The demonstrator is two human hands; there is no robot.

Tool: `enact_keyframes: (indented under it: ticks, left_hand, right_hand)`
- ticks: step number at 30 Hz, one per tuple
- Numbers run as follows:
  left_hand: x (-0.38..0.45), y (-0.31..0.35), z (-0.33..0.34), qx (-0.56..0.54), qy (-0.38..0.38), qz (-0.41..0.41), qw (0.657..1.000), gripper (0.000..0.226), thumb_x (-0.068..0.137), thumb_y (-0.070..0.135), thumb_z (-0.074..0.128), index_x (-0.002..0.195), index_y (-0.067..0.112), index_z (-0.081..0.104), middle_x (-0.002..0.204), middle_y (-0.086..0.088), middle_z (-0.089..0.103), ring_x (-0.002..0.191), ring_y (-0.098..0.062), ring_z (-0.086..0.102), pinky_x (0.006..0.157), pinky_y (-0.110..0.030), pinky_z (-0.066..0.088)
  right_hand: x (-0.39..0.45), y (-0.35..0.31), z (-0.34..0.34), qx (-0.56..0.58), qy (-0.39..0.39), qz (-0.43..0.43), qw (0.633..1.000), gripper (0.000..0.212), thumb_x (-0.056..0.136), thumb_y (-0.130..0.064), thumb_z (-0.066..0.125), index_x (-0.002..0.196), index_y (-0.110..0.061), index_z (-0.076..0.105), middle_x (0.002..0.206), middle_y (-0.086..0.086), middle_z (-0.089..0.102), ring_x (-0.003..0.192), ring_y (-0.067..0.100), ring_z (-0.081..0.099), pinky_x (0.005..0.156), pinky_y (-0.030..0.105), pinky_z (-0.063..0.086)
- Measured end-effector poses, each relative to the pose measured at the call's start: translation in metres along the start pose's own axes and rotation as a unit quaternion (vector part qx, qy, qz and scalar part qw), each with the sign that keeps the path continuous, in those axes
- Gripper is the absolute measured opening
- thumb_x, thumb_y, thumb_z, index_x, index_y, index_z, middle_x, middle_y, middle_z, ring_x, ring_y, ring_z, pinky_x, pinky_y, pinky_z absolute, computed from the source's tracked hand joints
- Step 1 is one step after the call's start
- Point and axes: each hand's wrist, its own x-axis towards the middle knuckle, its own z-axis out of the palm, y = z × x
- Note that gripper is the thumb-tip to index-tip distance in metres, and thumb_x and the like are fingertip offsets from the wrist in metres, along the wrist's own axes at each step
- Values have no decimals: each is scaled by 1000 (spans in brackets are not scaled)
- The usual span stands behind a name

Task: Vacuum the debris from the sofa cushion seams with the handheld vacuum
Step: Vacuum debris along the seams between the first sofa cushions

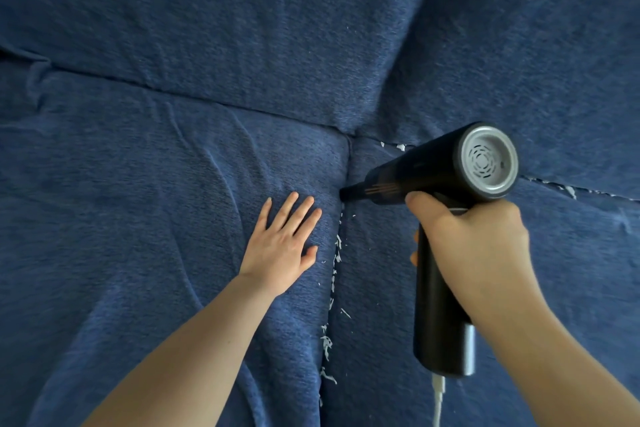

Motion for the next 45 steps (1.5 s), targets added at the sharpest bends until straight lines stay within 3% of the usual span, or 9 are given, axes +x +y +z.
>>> enact_keyframes:
  ticks: [6,13,20,27,33,37,43,45]
  left_hand:
    - [-5,-2,-4,-3,-7,9,1000,61,92,46,31,146,19,44,156,0,35,147,-24,25,116,-56,23]
    - [-11,-4,-4,-3,-13,13,1000,62,91,45,31,146,20,42,157,-1,34,147,-25,26,116,-56,24]
    - [-12,-4,-5,-3,-14,21,1000,61,91,44,31,145,18,44,156,-2,36,146,-26,28,115,-56,26]
    - [-18,-8,-6,10,-24,31,999,62,92,45,29,147,19,41,157,-2,33,146,-26,26,116,-54,23]
    - [-21,-8,-5,12,-17,30,999,61,92,44,31,147,19,42,156,-2,35,146,-27,28,116,-55,25]
    - [-27,-8,-7,12,-17,28,999,61,92,44,30,146,20,43,156,-2,35,145,-27,29,115,-55,27]
    - [-28,-9,-5,11,-17,21,1000,61,90,43,32,145,22,45,155,0,38,144,-26,32,114,-53,28]
    - [-28,-9,-3,11,-13,22,1000,61,90,43,32,146,23,43,155,1,37,144,-25,31,115,-53,27]
  right_hand:
    - [3,5,8,4,-2,9,1000,35,76,-36,69,58,-6,65,46,4,66,67,28,70,73,36,56]
    - [-15,2,-19,-2,-20,8,1000,33,78,-33,71,59,-6,65,46,4,66,52,23,69,63,34,56]
    - [-13,4,13,-20,-4,18,1000,51,57,-55,56,66,-6,66,66,11,71,77,34,69,80,42,57]
    - [-26,9,-9,-39,-15,-4,999,47,60,-54,64,66,-7,66,66,11,71,69,33,70,73,43,59]
    - [-34,19,5,-50,-10,3,999,60,51,-64,51,70,-9,66,69,12,72,76,33,70,78,42,58]
    - [-30,19,18,-53,-16,2,998,44,65,-53,58,67,-9,64,65,10,70,72,32,69,78,40,58]
    - [-28,14,-9,-47,-29,2,998,66,43,-63,57,76,-6,68,71,14,73,74,38,71,79,47,59]
    - [-28,13,-17,-36,-38,8,999,48,56,-52,68,72,-7,67,58,11,71,69,37,71,76,49,59]
